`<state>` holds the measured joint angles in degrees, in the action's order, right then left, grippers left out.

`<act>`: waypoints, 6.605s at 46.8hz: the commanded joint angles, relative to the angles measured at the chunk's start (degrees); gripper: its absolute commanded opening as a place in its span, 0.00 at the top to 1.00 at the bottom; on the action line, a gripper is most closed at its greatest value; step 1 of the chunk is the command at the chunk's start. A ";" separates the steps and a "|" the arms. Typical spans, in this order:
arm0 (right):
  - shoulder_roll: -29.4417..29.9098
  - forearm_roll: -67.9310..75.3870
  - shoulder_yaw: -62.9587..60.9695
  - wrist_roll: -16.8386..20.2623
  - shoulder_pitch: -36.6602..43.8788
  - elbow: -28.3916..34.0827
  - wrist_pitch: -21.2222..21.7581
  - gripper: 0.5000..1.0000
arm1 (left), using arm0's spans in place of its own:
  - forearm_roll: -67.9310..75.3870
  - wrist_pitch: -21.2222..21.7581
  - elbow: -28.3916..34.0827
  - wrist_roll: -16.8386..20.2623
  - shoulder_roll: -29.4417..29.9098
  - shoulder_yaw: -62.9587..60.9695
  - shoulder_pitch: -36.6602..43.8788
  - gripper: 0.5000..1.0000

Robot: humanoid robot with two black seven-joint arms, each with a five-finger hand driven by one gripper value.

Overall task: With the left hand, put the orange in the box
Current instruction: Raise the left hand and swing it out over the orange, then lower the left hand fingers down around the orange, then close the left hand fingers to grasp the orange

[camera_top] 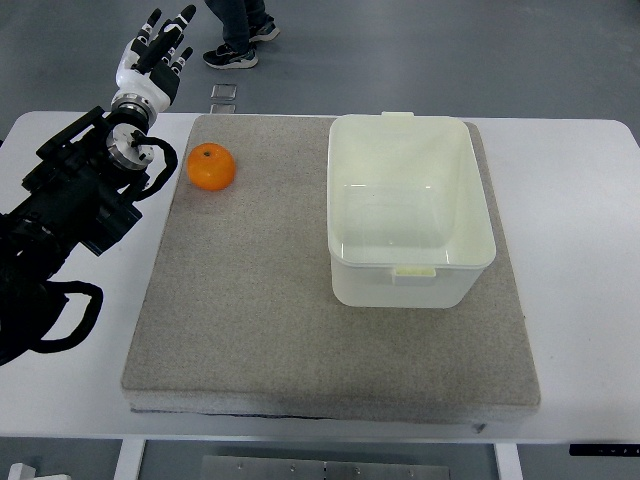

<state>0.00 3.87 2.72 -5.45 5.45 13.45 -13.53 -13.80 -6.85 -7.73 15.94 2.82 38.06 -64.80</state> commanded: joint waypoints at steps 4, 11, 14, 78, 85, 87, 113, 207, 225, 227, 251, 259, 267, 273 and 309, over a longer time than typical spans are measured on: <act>0.00 0.00 0.00 0.00 0.00 0.00 0.00 0.11 | 0.08 0.09 0.08 0.14 -0.01 0.00 0.11 0.02; 0.00 0.00 0.00 0.00 0.00 0.00 0.00 0.11 | 0.08 -0.61 0.08 0.32 0.17 -0.09 0.11 0.02; 0.00 0.00 0.00 0.00 0.00 0.00 0.00 0.11 | 0.08 -0.88 0.08 0.32 0.17 0.00 0.12 0.02; 0.00 0.00 0.00 0.00 0.00 0.00 0.00 0.11 | 15.38 -23.03 -3.52 -0.39 12.30 -40.07 -12.28 0.02; 0.00 0.00 0.00 0.00 0.00 0.00 0.00 0.11 | 17.13 -24.34 -3.70 -0.38 12.21 -43.59 -12.19 0.02; 0.00 0.00 0.00 0.00 0.00 0.00 0.00 0.11 | 18.88 -24.35 -3.61 -0.38 12.04 -44.12 -12.10 0.02; 0.00 0.00 0.00 0.00 0.00 0.00 0.00 0.11 | 57.55 -28.13 -4.49 6.82 13.70 -44.73 -14.82 0.02; 0.00 0.00 0.00 0.00 0.00 0.00 0.00 0.11 | 68.29 -12.48 -11.61 18.25 13.62 -69.96 -12.19 0.02; 0.00 0.00 0.00 -0.09 0.00 0.00 0.00 0.11 | 68.38 -11.69 -11.17 18.25 12.21 -70.13 -11.75 0.02; 0.00 0.00 0.00 0.00 0.00 0.00 0.00 0.11 | 68.38 -11.60 -11.08 18.25 11.95 -70.22 -11.75 0.02; 0.00 0.00 0.00 0.00 0.00 0.00 0.00 0.11 | 68.46 -9.49 -5.81 18.25 8.08 -73.56 -11.05 0.02; 0.00 0.00 0.00 0.00 0.00 0.00 0.00 0.11 | 68.46 -9.58 -5.98 18.34 8.17 -73.83 -10.78 0.02; 0.00 0.00 0.00 0.00 0.00 0.00 0.00 0.11 | 68.46 -9.58 -5.90 18.95 8.26 -75.85 -10.78 0.02; 0.00 0.00 0.00 -0.09 0.00 0.00 0.00 0.11 | 68.46 -9.14 -5.63 18.86 8.17 -75.94 -10.78 0.02; 0.00 0.00 0.00 0.00 0.00 0.00 0.00 0.11 | 68.20 -5.54 -4.14 18.51 6.85 -77.96 -9.73 1.00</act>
<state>0.00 3.87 2.72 -5.45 5.45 13.45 -13.54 54.09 -12.30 -11.89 34.47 10.00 -39.76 -74.54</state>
